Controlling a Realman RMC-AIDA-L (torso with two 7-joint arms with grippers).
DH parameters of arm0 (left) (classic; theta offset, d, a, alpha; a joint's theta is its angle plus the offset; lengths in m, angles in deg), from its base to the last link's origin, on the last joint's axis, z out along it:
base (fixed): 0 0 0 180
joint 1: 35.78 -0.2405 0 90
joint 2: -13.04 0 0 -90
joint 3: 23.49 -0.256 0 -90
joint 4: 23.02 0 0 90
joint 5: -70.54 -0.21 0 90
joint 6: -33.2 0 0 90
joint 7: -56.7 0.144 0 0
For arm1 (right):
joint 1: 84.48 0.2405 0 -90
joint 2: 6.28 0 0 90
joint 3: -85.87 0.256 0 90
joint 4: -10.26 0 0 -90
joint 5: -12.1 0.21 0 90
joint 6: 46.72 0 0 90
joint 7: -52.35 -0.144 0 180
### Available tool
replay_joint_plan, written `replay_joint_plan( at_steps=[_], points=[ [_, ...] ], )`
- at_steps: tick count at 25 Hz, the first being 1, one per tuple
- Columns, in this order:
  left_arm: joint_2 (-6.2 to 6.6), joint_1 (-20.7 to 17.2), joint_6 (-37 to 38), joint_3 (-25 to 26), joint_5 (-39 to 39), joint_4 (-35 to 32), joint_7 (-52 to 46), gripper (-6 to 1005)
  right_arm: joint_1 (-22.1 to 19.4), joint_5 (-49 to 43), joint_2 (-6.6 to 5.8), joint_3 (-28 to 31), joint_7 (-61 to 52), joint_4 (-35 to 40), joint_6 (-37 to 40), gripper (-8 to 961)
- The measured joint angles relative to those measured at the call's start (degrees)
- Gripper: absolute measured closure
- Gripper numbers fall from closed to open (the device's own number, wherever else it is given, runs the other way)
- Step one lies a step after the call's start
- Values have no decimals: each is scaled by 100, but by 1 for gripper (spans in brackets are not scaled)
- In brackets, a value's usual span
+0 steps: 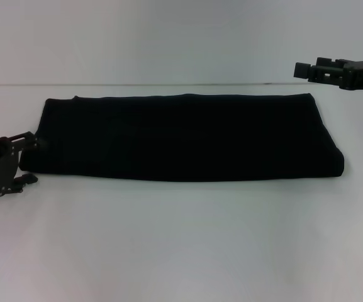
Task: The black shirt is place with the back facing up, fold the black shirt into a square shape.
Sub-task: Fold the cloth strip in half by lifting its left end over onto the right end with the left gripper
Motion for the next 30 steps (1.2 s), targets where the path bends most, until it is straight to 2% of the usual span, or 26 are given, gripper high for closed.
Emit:
replay_joint_plan(
  at_steps=[30],
  points=[
    [-56,-5,-465,-23,226,184,240,169,0,-1,-4,13,0,-1,-92,53]
  ],
)
